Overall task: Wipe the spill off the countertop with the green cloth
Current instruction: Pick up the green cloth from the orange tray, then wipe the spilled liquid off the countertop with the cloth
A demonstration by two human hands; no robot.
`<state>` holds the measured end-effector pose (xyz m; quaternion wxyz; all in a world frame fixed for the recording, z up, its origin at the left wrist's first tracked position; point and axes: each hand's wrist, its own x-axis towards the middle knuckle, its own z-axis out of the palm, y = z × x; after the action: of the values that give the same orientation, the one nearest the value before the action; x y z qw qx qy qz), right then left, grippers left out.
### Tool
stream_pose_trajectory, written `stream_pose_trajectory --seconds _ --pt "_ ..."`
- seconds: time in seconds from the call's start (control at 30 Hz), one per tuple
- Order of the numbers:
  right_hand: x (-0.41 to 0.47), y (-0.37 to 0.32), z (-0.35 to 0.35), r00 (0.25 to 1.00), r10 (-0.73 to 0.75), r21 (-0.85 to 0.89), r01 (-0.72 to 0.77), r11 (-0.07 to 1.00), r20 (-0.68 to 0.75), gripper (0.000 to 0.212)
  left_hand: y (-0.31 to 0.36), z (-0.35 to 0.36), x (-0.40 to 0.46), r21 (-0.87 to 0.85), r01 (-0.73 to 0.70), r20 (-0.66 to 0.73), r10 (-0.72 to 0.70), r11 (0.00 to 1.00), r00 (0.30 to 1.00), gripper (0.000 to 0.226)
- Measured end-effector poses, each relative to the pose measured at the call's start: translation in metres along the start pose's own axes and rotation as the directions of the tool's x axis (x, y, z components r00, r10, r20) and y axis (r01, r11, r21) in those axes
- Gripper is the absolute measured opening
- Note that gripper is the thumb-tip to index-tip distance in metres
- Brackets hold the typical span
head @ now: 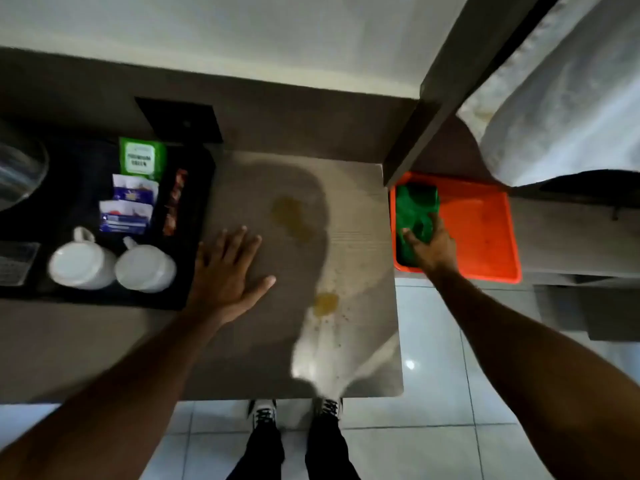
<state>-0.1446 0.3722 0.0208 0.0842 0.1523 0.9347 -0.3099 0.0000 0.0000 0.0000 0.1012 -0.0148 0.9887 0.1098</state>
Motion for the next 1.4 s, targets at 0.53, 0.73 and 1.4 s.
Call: stream_pose_trajectory --seconds 0.53,0.73,1.4 --pt "0.064 0.020 -0.025 0.877 0.399 0.540 -0.479 0.692 0.267 0.030 -0.008 0.015 0.003 -0.035 0.028 -0.104 -0.032 0.999 0.994 0.091" --pt "0.062 0.002 -0.011 0.879 0.396 0.529 -0.476 0.703 0.265 0.013 -0.010 0.019 0.003 -0.030 0.022 -0.094 -0.024 0.999 0.995 0.093" --pt "0.025 -0.040 0.013 0.918 0.363 0.494 -0.245 0.834 -0.158 0.040 -0.006 0.010 0.002 0.005 0.008 -0.073 -0.008 1.000 0.997 0.091"
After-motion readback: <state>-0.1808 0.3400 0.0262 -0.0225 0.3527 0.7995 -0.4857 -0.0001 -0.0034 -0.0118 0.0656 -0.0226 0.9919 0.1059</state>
